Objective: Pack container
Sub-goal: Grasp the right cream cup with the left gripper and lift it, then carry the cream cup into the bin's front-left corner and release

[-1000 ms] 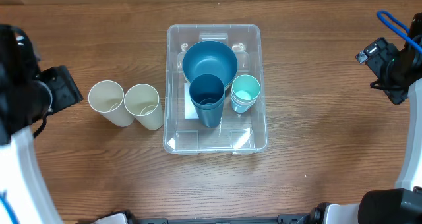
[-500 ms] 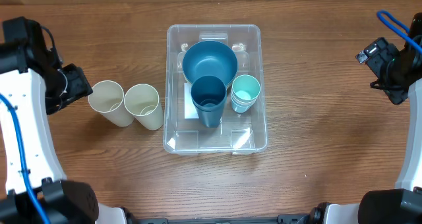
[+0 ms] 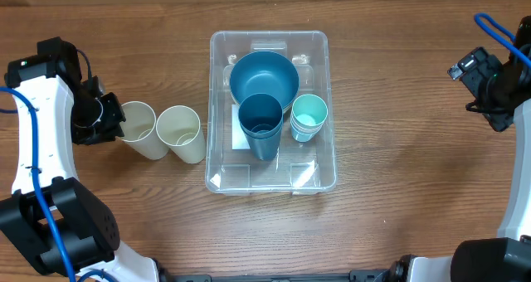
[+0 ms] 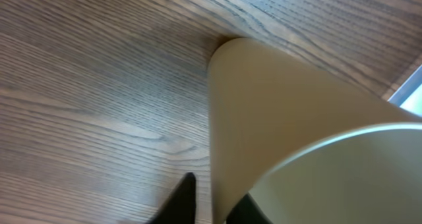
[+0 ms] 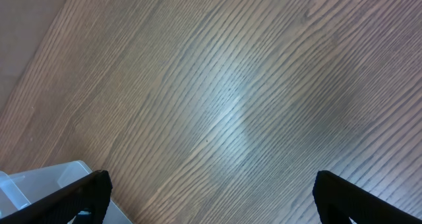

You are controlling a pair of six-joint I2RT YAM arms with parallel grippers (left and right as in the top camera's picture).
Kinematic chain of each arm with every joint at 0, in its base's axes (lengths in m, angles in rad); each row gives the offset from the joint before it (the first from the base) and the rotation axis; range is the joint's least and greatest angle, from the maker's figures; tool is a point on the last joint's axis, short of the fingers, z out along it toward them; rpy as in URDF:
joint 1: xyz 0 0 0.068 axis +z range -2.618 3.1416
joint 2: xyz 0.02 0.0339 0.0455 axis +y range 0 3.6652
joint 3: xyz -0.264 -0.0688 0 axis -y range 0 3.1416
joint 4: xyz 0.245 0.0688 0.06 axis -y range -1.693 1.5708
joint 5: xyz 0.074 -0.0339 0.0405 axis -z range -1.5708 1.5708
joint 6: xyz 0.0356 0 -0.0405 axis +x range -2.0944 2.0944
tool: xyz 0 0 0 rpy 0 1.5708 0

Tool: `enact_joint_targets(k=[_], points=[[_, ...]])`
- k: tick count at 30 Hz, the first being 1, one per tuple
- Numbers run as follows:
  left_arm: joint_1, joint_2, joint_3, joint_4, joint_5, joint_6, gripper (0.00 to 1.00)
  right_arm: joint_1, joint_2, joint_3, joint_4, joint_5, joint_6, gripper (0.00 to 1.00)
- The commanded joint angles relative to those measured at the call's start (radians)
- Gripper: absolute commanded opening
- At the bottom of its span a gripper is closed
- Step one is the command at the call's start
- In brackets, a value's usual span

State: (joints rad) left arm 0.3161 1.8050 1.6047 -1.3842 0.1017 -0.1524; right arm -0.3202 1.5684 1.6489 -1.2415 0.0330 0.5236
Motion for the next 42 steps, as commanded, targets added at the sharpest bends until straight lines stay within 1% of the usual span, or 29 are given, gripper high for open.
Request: enact_joint_targets(k=[1, 4, 9, 12, 18, 21, 23, 25, 28, 30, 34, 38, 42], points=[[0.007, 0.000, -0.005, 0.006, 0.021, 0.017, 0.04, -0.001, -0.003, 0.006, 0.006, 0.006, 0.005, 1.00], [0.018, -0.016, 0.001, 0.001, -0.014, -0.014, 0.04, -0.001, -0.003, 0.006, 0.006, 0.006, 0.005, 1.00], [0.026, -0.075, 0.061, -0.047, -0.144, -0.097, 0.04, -0.001, -0.003, 0.006, 0.006, 0.006, 0.005, 1.00], [0.025, -0.129, 0.152, -0.098, -0.193, -0.122, 0.04, -0.001, -0.003, 0.006, 0.006, 0.006, 0.005, 1.00], [-0.013, -0.270, 0.387, -0.194, -0.184, -0.121, 0.04, -0.001, -0.003, 0.006, 0.006, 0.006, 0.005, 1.00], [-0.070, -0.337, 0.469, -0.229, -0.169, -0.106, 0.04, -0.001, -0.003, 0.006, 0.006, 0.006, 0.005, 1.00], [-0.121, -0.374, 0.494, -0.240, -0.101, -0.073, 0.04, -0.001, -0.003, 0.006, 0.006, 0.006, 0.005, 1.00], [-0.184, -0.409, 0.496, -0.253, -0.011, -0.046, 0.04, -0.001, -0.003, 0.006, 0.006, 0.006, 0.005, 1.00], [-0.279, -0.422, 0.496, -0.301, 0.031, -0.032, 0.04, -0.001, -0.003, 0.006, 0.006, 0.006, 0.005, 1.00], [-0.345, -0.423, 0.486, -0.305, 0.056, -0.010, 0.04, -0.001, -0.003, 0.006, 0.006, 0.006, 0.005, 1.00], [-0.472, -0.417, 0.483, -0.305, 0.053, -0.011, 0.04, -0.001, -0.003, 0.006, 0.006, 0.006, 0.005, 1.00], [-0.545, -0.414, 0.483, -0.305, 0.053, -0.012, 0.04, -0.001, -0.003, 0.006, 0.006, 0.006, 0.005, 1.00], [-0.589, -0.411, 0.465, -0.305, 0.053, -0.016, 0.04, -0.001, -0.003, 0.006, 0.006, 0.006, 0.005, 1.00]])
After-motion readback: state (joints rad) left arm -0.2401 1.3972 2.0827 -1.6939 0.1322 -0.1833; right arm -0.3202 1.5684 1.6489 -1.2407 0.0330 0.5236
